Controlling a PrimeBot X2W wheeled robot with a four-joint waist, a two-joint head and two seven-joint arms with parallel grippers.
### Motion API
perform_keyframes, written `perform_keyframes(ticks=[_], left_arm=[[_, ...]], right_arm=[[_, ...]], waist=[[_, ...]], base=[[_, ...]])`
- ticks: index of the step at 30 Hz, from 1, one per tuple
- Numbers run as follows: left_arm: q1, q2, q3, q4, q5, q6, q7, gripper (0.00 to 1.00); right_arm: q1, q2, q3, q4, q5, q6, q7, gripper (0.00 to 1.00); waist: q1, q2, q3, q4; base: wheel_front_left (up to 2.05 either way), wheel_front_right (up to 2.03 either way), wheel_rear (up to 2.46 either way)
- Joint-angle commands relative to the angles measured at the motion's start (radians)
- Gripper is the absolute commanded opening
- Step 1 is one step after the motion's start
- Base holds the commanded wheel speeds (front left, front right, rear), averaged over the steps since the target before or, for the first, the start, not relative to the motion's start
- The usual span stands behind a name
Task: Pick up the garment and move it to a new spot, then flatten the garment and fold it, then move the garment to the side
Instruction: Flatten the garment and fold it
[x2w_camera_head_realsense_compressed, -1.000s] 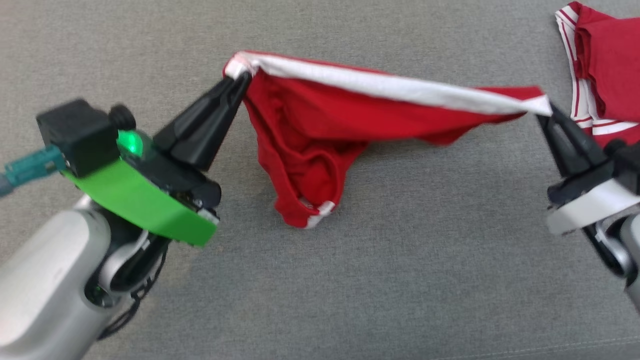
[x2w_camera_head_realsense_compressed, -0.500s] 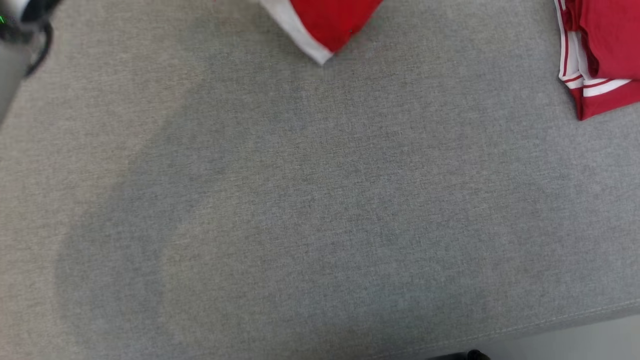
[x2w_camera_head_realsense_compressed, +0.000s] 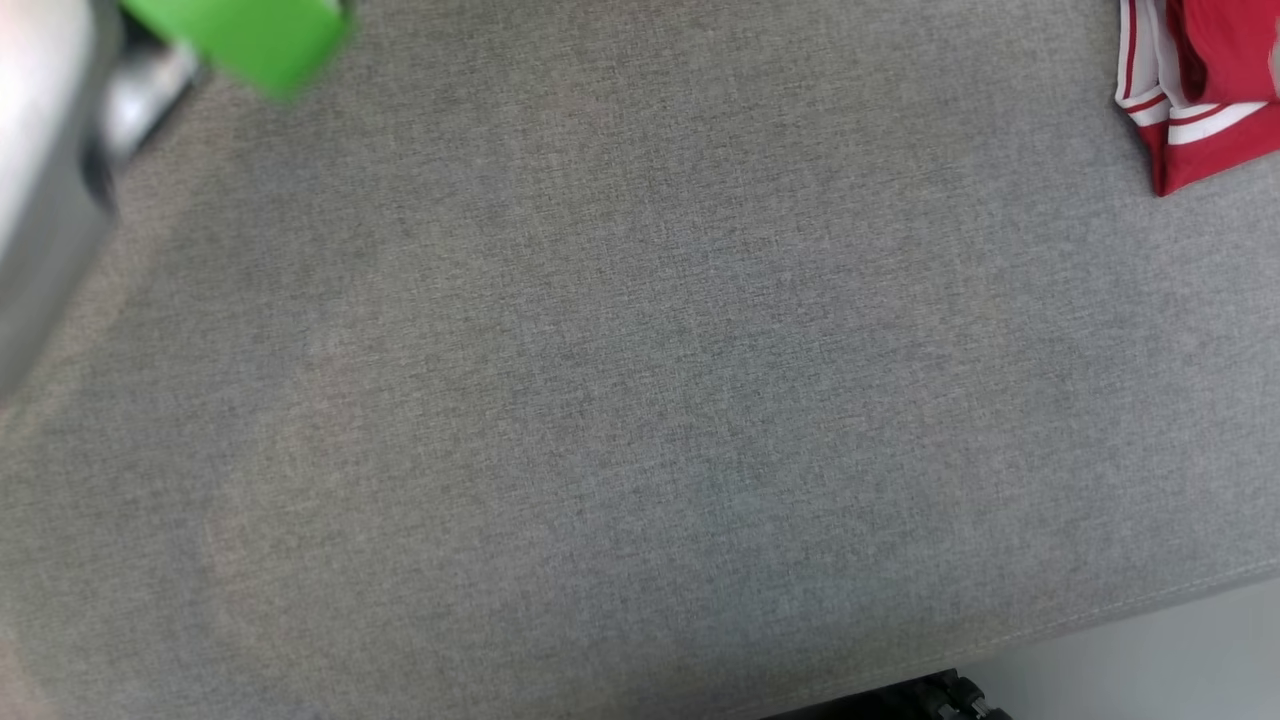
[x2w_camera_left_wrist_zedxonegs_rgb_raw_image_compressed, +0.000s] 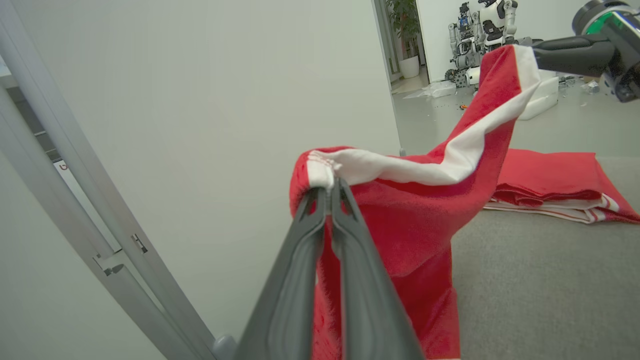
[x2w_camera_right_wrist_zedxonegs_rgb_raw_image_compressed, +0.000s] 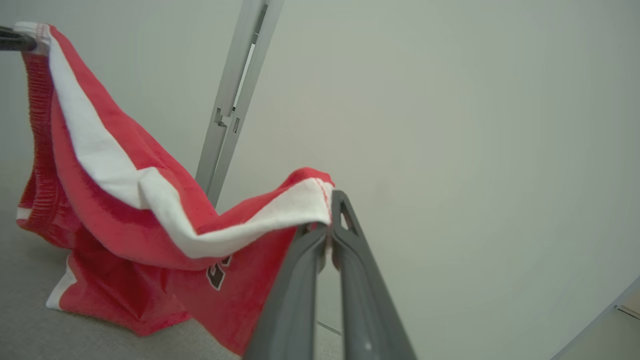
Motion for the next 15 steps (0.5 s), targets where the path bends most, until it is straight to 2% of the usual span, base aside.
perform_keyframes(ticks=[1, 6, 8, 12, 15], left_arm=[[0.064, 0.019, 0.004, -0.033, -0.017, 0.017, -0.007, 0.0], [0.35, 0.072, -0.009, -0.202, -0.082, 0.059, -0.015, 0.0], [0.453, 0.097, -0.03, -0.254, -0.077, 0.084, -0.014, 0.0], [0.643, 0.095, -0.045, -0.344, -0.103, 0.124, -0.014, 0.0], [0.767, 0.085, -0.063, -0.383, -0.109, 0.126, -0.014, 0.0]], right_arm=[[0.05, -0.007, -0.026, -0.024, 0.015, -0.002, 0.0, 0.0], [0.279, -0.017, -0.105, -0.11, 0.016, -0.002, 0.0, 0.0], [0.373, -0.013, -0.12, -0.136, 0.018, -0.002, 0.0, 0.0], [0.56, -0.004, -0.137, -0.155, 0.024, -0.002, 0.0, 0.0], [0.677, 0.003, -0.148, -0.145, 0.039, -0.002, 0.0, 0.0]], waist=[[-0.0001, -0.0001, -0.018, 0.017], [-0.0001, -0.0001, -0.081, 0.045], [-0.0001, -0.0001, -0.107, 0.054], [-0.0001, -0.0001, -0.157, 0.07], [-0.0001, -0.0001, -0.194, 0.079]], base=[[0.0, 0.0, 0.0], [0.0, 0.0, 0.0], [0.0, 0.0, 0.0], [0.0, 0.0, 0.0], [0.0, 0.0, 0.0]])
